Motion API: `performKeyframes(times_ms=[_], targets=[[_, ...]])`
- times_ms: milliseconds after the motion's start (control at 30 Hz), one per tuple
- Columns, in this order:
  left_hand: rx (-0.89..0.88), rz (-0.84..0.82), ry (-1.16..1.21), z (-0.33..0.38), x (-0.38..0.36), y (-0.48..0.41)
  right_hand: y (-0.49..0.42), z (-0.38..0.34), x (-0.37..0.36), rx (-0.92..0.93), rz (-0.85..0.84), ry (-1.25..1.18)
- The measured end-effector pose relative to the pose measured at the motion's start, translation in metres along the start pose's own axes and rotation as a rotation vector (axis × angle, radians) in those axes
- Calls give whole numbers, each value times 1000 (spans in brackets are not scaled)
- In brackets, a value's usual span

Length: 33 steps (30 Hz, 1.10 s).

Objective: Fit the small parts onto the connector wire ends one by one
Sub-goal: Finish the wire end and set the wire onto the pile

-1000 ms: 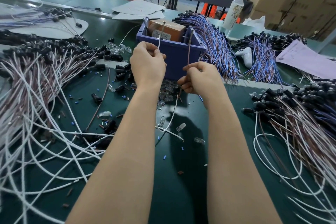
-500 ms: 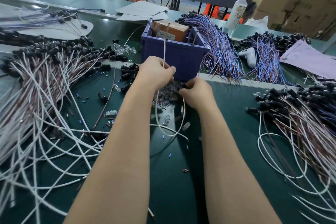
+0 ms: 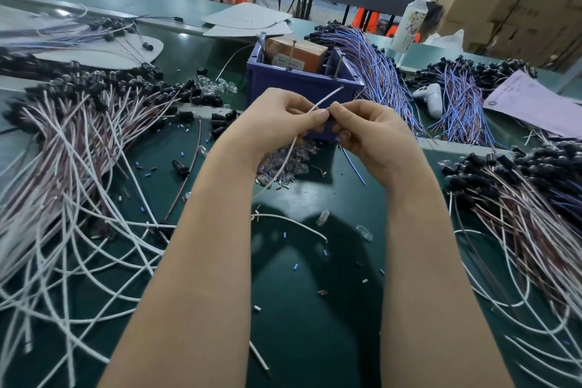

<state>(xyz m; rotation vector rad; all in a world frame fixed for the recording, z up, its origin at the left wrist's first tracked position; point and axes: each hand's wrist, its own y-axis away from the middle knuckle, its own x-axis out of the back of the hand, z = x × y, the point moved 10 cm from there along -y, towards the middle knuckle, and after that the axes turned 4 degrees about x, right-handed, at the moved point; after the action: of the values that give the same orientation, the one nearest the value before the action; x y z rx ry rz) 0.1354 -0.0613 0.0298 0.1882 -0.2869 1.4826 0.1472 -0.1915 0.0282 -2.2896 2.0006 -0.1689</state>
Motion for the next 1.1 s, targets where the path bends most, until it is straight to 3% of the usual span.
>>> performKeyframes(times_ms=[167, 233, 300, 367, 400, 467, 567, 667, 733, 967, 1100], targets=[[-80, -73, 207, 15, -2, 5, 5, -5, -15, -8, -104, -405], [-71, -72, 312, 14, -1, 5, 3, -8, -19, 8, -87, -452], [-21, -7, 277, 7, 3, 2, -1, -11, -14, 89, 13, -202], [27, 88, 126, 2, 7, -1, -2, -25, -6, 245, 154, 335], [39, 121, 52, 1, 9, -1, -1, -34, -5, 308, 204, 491], [61, 139, -56, 0, 13, -1, 2, -41, 8, 335, 300, 455], [84, 69, 8, -2, 16, 3, 4, -16, 40, 143, 358, 62], [3, 75, 219, 14, 20, 3, 6, 31, 22, -131, 118, 510], [-28, 71, 220, 21, 15, 3, 14, 55, 7, -247, -53, 753], [-43, 100, 104, 20, 13, 4, 57, 45, 45, -420, -142, 1116], [-62, 98, 61, 26, 8, 6, 88, 60, 43, -560, -276, 1063]])
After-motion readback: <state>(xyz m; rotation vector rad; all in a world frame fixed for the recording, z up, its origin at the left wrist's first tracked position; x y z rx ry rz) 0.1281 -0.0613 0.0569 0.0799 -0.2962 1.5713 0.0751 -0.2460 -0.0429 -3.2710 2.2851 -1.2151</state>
